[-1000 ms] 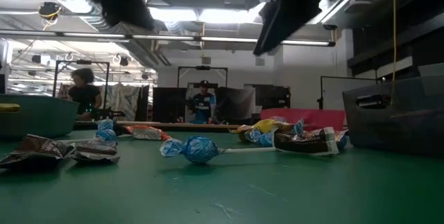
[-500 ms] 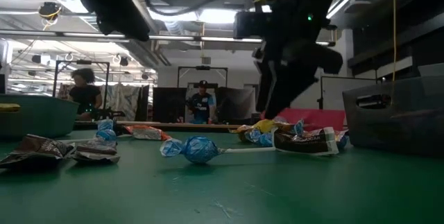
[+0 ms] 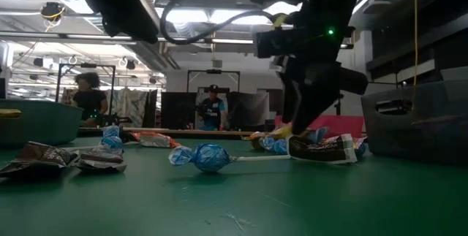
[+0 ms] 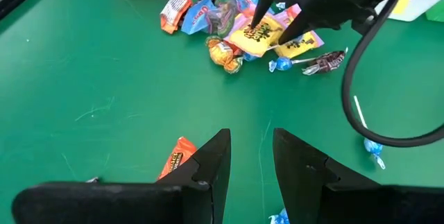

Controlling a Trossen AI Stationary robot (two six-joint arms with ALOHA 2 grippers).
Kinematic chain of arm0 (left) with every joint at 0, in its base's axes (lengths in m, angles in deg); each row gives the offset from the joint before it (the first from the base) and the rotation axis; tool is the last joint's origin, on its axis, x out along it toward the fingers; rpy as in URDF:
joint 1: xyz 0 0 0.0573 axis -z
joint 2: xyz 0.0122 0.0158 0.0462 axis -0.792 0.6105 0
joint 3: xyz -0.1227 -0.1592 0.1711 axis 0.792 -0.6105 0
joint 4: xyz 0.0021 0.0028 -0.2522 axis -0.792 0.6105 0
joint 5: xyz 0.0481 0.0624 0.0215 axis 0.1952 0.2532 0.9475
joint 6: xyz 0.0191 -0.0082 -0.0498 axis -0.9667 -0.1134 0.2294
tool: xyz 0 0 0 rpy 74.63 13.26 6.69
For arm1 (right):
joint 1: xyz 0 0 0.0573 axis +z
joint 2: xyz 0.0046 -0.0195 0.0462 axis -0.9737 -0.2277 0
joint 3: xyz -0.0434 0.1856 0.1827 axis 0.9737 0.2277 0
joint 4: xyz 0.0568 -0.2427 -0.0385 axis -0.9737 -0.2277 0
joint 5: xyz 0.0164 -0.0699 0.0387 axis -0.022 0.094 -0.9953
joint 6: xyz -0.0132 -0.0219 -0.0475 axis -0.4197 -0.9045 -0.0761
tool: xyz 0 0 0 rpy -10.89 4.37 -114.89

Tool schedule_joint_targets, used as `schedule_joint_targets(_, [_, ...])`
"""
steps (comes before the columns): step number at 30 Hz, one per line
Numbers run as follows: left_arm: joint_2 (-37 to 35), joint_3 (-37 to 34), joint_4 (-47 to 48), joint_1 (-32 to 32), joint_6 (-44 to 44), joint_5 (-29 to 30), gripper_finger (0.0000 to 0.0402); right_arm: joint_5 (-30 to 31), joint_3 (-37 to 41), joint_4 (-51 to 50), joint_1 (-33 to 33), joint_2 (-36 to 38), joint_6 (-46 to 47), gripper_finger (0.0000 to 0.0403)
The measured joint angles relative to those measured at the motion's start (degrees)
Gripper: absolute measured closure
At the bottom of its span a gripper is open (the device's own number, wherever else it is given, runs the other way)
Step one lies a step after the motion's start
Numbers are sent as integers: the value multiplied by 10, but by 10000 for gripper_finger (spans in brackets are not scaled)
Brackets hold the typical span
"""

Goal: Sort candy
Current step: Put the yellow candy into the blue bin

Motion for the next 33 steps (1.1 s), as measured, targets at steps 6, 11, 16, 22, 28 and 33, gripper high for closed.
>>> schedule_joint_targets(6, [0, 0, 0, 0, 0, 0, 303, -4, 0, -5, -3, 0, 25, 187])
schedule_joint_targets(11, [0, 0, 0, 0, 0, 0, 303, -9, 0, -15, -15, -3, 26, 200])
schedule_joint_targets(16, [0, 0, 0, 0, 0, 0, 303, -24, 0, -23, -26, -3, 26, 267])
schedule_joint_targets(22, [0, 0, 0, 0, 0, 0, 303, -45, 0, -22, -30, -3, 24, 379])
schedule_joint_targets(28, [0, 0, 0, 0, -1, 0, 303, -45, 0, -22, -29, -3, 19, 380])
schedule_joint_targets(33, [0, 0, -4, 0, -62, -9, 303, -46, -26, -48, -29, -1, 18, 398])
